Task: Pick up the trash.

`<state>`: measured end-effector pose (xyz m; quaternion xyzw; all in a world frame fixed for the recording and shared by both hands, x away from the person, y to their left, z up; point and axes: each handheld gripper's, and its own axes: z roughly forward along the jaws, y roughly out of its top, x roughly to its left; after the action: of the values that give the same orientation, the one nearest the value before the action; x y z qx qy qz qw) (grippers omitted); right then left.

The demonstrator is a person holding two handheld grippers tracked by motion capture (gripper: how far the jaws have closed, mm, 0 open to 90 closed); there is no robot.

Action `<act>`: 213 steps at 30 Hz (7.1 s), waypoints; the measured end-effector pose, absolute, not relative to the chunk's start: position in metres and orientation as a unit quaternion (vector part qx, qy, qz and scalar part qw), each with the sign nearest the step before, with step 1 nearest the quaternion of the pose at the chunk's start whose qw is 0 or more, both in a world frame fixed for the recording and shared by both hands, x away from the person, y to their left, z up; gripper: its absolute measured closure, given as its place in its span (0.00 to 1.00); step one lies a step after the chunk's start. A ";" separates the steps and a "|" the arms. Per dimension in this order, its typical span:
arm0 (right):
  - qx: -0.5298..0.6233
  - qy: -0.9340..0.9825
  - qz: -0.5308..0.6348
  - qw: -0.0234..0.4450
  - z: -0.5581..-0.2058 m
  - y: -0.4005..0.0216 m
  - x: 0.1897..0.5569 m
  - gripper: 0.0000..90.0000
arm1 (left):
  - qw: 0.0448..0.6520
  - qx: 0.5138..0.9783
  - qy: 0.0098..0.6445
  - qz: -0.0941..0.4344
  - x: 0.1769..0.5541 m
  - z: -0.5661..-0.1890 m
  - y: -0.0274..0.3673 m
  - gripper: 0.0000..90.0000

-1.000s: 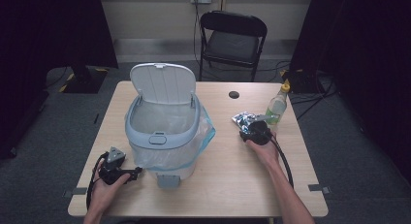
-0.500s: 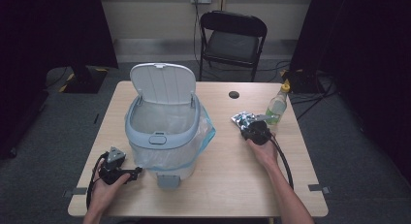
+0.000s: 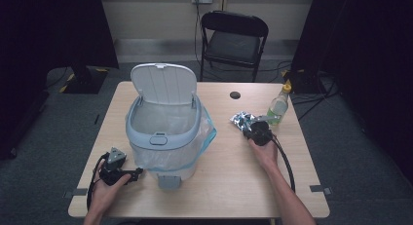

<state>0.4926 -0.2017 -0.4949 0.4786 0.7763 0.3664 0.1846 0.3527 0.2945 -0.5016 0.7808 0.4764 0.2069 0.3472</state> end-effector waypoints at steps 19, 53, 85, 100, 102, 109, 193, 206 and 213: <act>0.452 0.772 0.424 0.140 -0.474 -0.192 0.467 1.00 | 0.347 0.781 0.476 0.207 0.353 -0.502 0.294 0.17; 0.419 0.748 0.504 0.104 -0.428 -0.187 0.423 1.00 | 0.348 0.780 0.477 0.207 0.353 -0.502 0.294 0.17; 0.357 0.723 0.572 0.153 -0.352 -0.184 0.360 1.00 | 0.347 0.780 0.477 0.207 0.353 -0.502 0.294 0.17; 0.318 0.719 0.597 0.162 -0.317 -0.182 0.326 1.00 | 0.348 0.780 0.477 0.207 0.353 -0.502 0.294 0.17; 0.311 0.720 0.597 0.166 -0.312 -0.181 0.321 1.00 | 0.348 0.780 0.477 0.207 0.353 -0.502 0.294 0.17; 0.286 0.726 0.603 0.166 -0.299 -0.173 0.308 1.00 | 0.348 0.781 0.477 0.207 0.353 -0.502 0.294 0.17; 0.149 0.770 0.616 0.078 -0.246 -0.045 0.365 0.73 | 0.347 0.781 0.477 0.207 0.353 -0.502 0.294 0.17; 0.187 0.755 0.619 0.111 -0.252 -0.087 0.368 0.69 | 0.347 0.781 0.476 0.207 0.353 -0.502 0.294 0.17; 0.220 0.751 0.610 0.129 -0.263 -0.114 0.370 0.66 | 0.347 0.781 0.477 0.207 0.353 -0.502 0.294 0.17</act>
<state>0.3701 -0.1136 -0.2631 0.2201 0.7505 0.6096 0.1293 0.3527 0.2943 -0.5017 0.7806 0.4766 0.2070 0.3474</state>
